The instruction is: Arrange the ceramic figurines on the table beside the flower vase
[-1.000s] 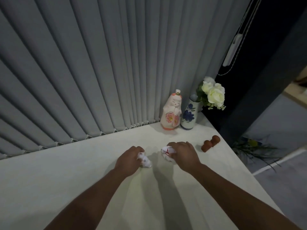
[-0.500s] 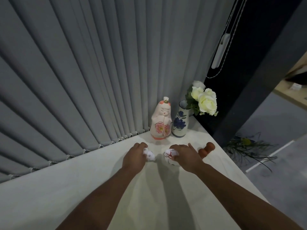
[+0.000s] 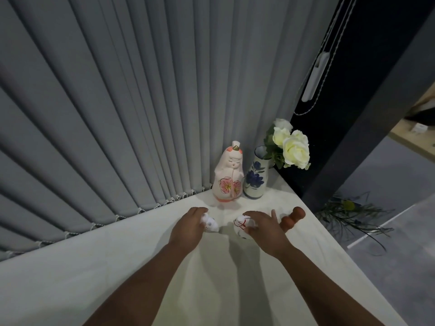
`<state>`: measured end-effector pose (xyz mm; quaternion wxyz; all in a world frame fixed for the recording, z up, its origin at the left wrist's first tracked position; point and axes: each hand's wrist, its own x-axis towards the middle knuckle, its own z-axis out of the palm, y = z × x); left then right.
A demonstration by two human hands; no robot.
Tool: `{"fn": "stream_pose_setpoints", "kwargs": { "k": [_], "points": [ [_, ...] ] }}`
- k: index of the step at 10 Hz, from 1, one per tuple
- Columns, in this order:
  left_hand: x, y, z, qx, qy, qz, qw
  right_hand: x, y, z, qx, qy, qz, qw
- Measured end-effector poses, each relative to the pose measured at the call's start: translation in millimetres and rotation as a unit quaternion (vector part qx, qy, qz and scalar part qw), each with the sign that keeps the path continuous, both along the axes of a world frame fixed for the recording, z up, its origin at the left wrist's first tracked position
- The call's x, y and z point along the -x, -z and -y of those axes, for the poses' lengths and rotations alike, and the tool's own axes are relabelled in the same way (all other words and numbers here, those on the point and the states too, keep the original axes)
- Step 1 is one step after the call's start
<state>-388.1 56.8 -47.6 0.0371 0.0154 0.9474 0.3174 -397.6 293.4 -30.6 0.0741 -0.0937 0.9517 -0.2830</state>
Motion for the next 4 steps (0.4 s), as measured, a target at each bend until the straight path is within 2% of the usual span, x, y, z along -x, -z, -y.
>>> {"fn": "stream_pose_setpoints", "kwargs": {
  "k": [3,4],
  "points": [
    [-15,-24,9,0.121,0.021,0.023,0.992,-4,-18,-1,-0.016,-0.018,0.045,0.999],
    [-24,-33,15,0.151,0.013,0.019,0.988,-4,-18,0,-0.045,0.000,0.006,0.999]
  ]
}}
